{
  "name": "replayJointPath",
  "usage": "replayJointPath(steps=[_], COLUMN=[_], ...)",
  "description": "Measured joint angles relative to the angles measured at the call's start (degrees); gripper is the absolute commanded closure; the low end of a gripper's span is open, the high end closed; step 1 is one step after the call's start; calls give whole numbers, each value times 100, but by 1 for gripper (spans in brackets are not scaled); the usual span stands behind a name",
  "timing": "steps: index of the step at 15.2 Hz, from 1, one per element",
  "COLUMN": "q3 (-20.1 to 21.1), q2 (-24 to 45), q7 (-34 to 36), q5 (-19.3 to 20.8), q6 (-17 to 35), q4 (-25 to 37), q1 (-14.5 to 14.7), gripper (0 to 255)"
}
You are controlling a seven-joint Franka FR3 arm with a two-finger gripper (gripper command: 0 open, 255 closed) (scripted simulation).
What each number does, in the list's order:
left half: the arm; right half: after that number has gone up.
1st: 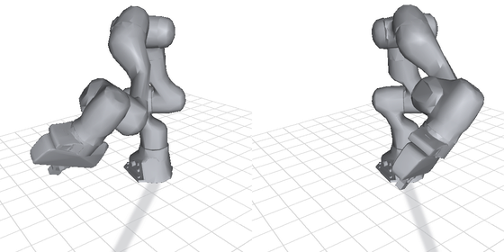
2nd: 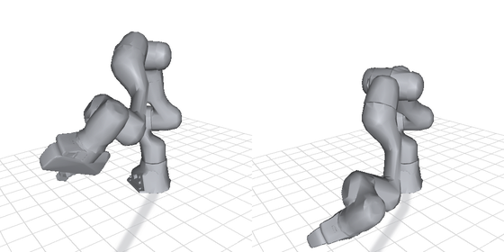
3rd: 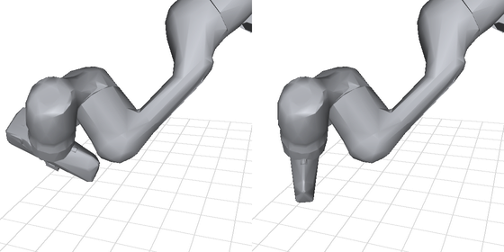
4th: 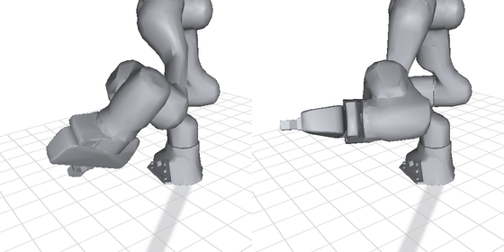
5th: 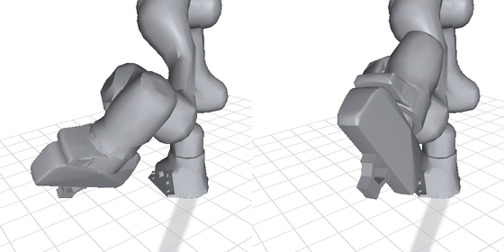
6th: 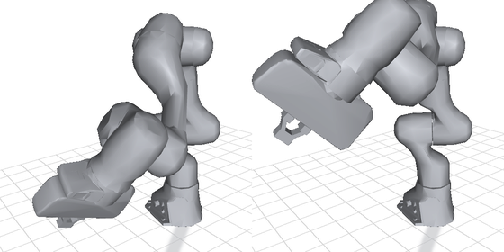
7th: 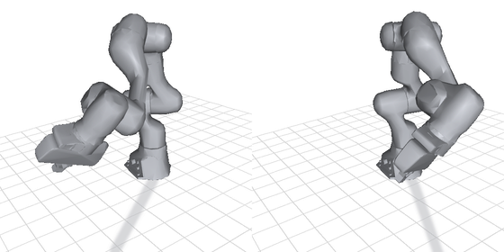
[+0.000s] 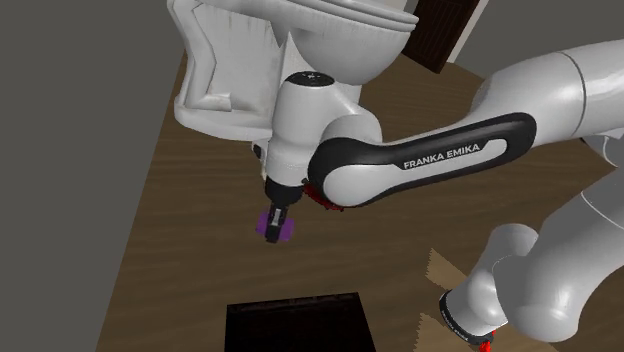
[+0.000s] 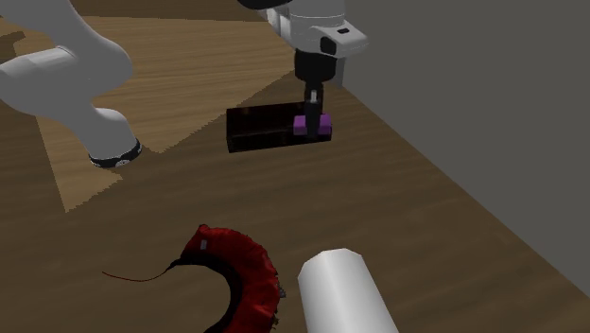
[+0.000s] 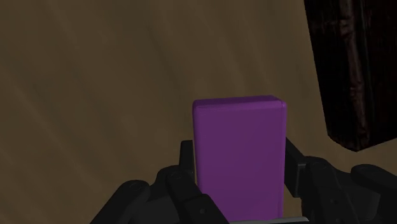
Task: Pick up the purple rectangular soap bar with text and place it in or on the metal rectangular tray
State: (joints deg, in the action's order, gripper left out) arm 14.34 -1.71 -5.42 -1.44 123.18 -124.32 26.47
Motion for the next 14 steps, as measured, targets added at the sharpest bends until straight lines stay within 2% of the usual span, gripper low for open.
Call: replayJointPath(steps=[5,14], q3=[309,954], q2=[-562,-1426], q7=[478,1397], q5=[-206,-702], q6=[115,125], q4=[-648,-1436], q1=[299,921], gripper=[255,255])
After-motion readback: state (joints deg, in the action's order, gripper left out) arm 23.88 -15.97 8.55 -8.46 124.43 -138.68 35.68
